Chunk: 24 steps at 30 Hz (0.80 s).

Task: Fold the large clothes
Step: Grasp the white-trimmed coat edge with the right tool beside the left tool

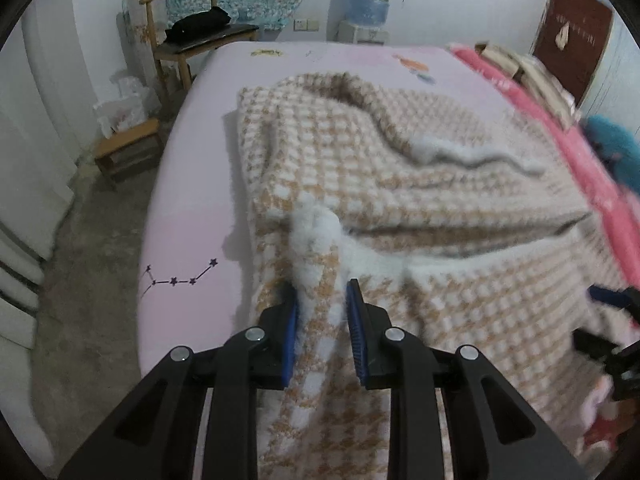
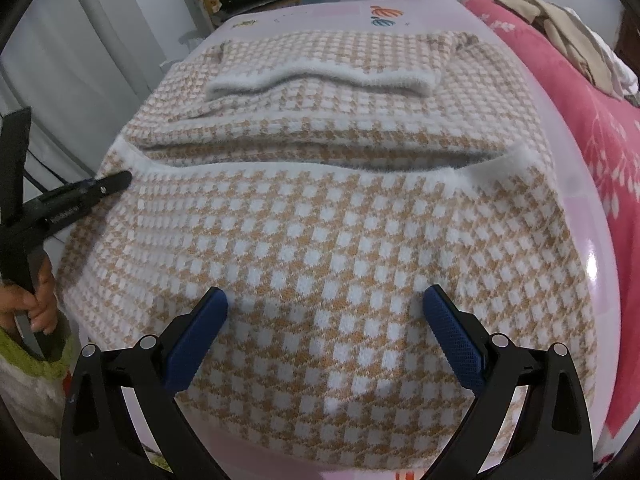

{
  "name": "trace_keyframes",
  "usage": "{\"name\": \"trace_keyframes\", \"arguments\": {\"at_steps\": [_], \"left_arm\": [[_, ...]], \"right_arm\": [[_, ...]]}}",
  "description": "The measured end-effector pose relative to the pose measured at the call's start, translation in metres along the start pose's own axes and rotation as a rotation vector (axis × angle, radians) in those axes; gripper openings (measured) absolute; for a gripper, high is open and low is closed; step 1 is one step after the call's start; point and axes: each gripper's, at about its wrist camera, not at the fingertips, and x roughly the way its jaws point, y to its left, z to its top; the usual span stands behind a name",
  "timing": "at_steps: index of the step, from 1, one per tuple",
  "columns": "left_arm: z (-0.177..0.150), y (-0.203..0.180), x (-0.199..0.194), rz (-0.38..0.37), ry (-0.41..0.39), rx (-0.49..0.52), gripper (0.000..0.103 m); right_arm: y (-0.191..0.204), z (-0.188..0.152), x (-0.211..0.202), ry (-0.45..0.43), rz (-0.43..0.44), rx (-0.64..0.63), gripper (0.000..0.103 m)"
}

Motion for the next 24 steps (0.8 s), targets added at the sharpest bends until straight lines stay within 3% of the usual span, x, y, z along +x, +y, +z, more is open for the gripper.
{"name": "trace_keyframes", "arguments": {"at_steps": [6,11,18,24], "left_arm": [[-0.002,-0.005,0.002,0.053,0.004,0.003,0.024],[-0.004,-0.012,0.001,0.103,0.002,0.041,0.024],[-0.004,-0.020,0.003,0.158,0.001,0.071,0.024],[-0.006,-0.030,0.003,0.222,-0.005,0.114,0.024]], "right_arm": [[-0.006,-0.001,-0.011,-0.034,0.008,0.000,0.094],[-0.035,-0.002,-0.033,-0.094,0.023,0.060,0.093],[-0.095,-0.007,-0.062,-0.173,-0.004,0.190,0.082],[-0.132,-0.006,-0.062,-0.168,-0.017,0.255,0.063]]}}
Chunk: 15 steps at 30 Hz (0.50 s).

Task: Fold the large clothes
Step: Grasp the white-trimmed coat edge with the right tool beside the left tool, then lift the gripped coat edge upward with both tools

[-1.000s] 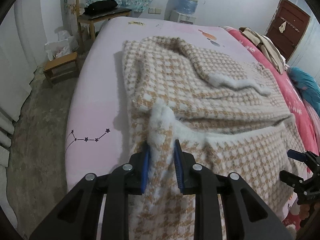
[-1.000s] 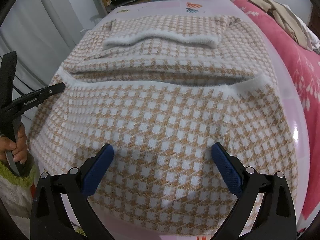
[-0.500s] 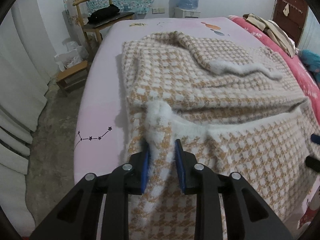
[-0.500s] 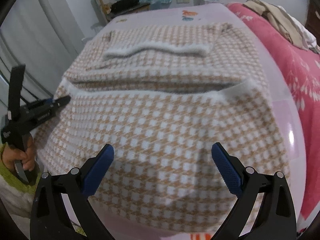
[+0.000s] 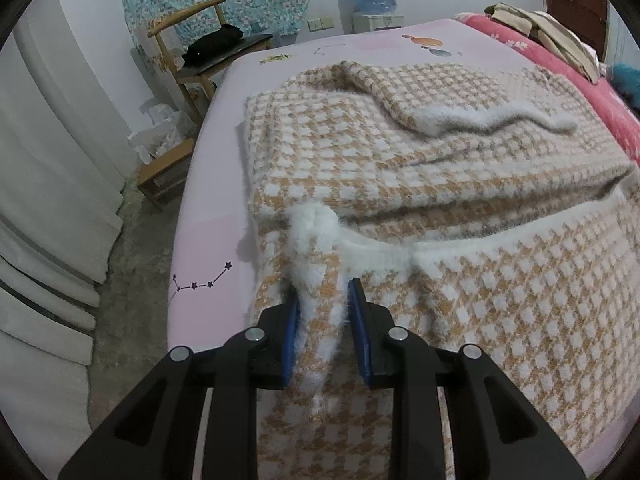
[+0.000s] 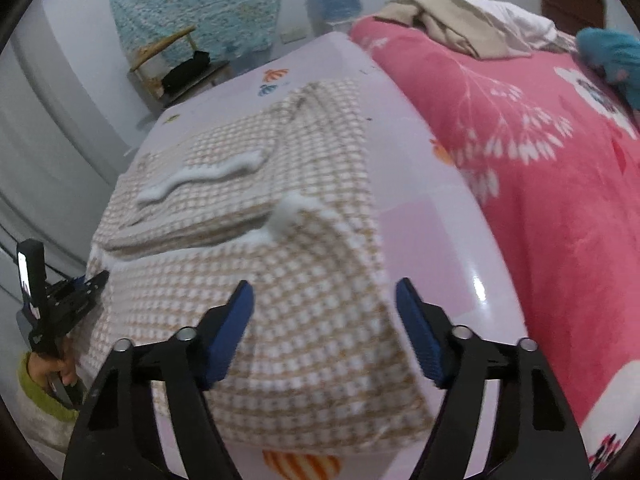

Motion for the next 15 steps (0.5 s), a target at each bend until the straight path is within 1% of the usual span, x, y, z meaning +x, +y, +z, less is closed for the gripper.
{"name": "trace_keyframes", "arguments": {"at_steps": [2,4,7,13,15], "left_arm": [[0.000,-0.002,0.000,0.011,-0.001,0.006,0.024],[0.000,-0.002,0.000,0.017,-0.004,0.006,0.024],[-0.001,-0.003,-0.001,0.023,-0.008,0.008,0.024],[-0.002,-0.004,-0.002,0.025,-0.009,0.011,0.024],[-0.001,-0.004,-0.002,0.025,-0.008,0.012,0.024]], "right_arm": [[-0.002,0.005,0.005,0.006,0.012,-0.001,0.059],[-0.001,0.010,0.011,0.009,0.027,-0.005,0.053],[0.001,0.018,0.022,0.019,0.038,-0.021,0.047],[0.002,0.031,0.044,0.034,0.013,-0.061,0.045],[0.000,0.031,0.050,0.057,0.016,-0.066,0.045]]}}
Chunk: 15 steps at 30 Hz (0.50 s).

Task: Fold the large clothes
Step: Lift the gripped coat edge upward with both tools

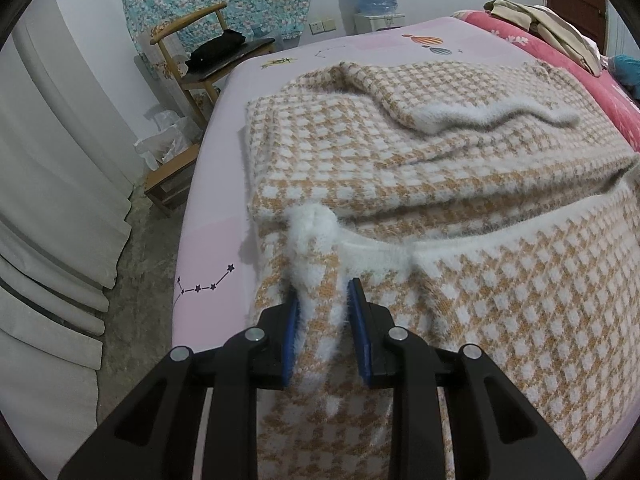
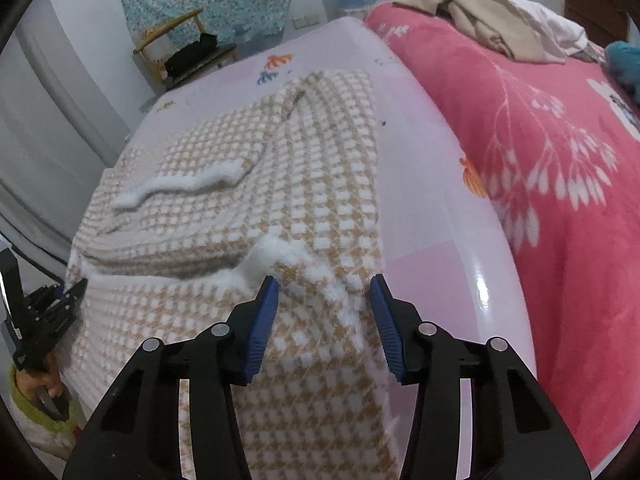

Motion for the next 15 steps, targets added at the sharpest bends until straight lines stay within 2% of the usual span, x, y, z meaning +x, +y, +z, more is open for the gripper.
{"name": "trace_keyframes", "arguments": {"at_steps": [8,15], "left_arm": [[0.000,0.000,0.000,-0.002,0.000,-0.001,0.024],[0.000,0.000,0.000,-0.001,0.001,-0.004,0.024]], "right_arm": [[0.008,-0.014,-0.010,0.078,0.027,-0.061,0.037],[0.010,-0.008,0.002,0.093,-0.009,-0.079,0.037]]}}
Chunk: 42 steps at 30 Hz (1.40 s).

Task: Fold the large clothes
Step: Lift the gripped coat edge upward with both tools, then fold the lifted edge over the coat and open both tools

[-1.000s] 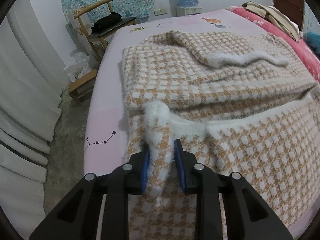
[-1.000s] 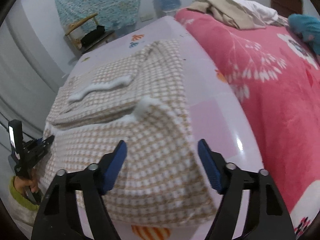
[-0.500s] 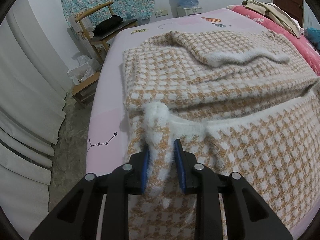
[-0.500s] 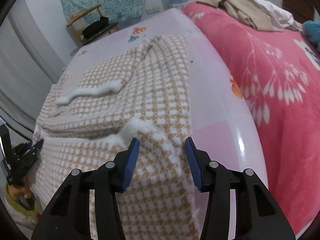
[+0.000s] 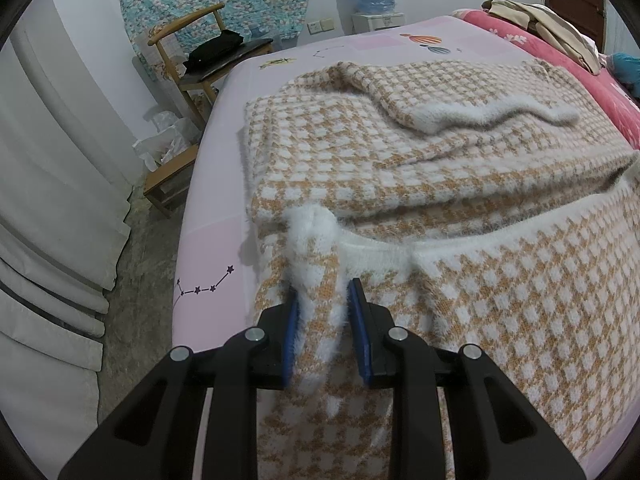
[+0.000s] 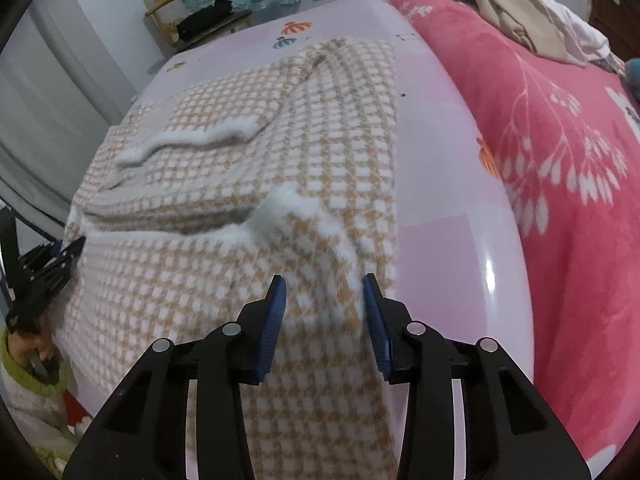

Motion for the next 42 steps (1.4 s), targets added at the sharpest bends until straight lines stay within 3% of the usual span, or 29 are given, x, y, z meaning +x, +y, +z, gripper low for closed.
{"name": "trace_keyframes", "arguments": {"at_steps": [8,11,13,14,15,17,23,28,31,36,42], "left_arm": [[0.000,0.001,0.000,0.000,-0.002,-0.002,0.024],[0.001,0.001,0.000,0.001,-0.006,0.000,0.024],[0.001,0.003,0.001,-0.002,-0.016,-0.004,0.023],[0.001,0.005,-0.003,-0.009,-0.036,-0.018,0.023],[0.001,0.007,-0.004,-0.009,-0.050,-0.024,0.016],[-0.003,0.012,-0.017,-0.021,-0.100,-0.037,0.013],[-0.014,0.026,-0.078,-0.041,-0.282,-0.081,0.011],[-0.007,0.039,-0.126,-0.051,-0.412,-0.107,0.011],[0.016,0.046,-0.141,-0.068,-0.476,-0.110,0.011],[0.077,0.059,-0.136,-0.053,-0.555,-0.099,0.011],[0.160,0.070,-0.072,-0.062,-0.484,-0.103,0.011]], "right_arm": [[0.013,0.004,0.009,-0.002,-0.075,-0.067,0.034],[0.021,0.000,0.006,-0.017,-0.124,-0.093,0.023],[0.025,-0.002,0.000,-0.034,-0.143,-0.097,0.006],[0.028,-0.004,-0.004,-0.040,-0.120,-0.091,0.005],[0.030,-0.005,-0.009,-0.056,-0.126,-0.090,0.005],[0.038,-0.014,-0.024,-0.102,-0.161,-0.115,0.005],[0.058,-0.035,-0.088,-0.260,-0.202,-0.115,0.004],[0.066,-0.027,-0.129,-0.386,-0.185,-0.086,0.004],[0.069,-0.007,-0.141,-0.449,-0.180,-0.110,0.004],[0.057,0.060,-0.137,-0.530,-0.137,-0.118,0.004],[0.038,0.154,-0.086,-0.498,-0.090,-0.114,0.004]]}}
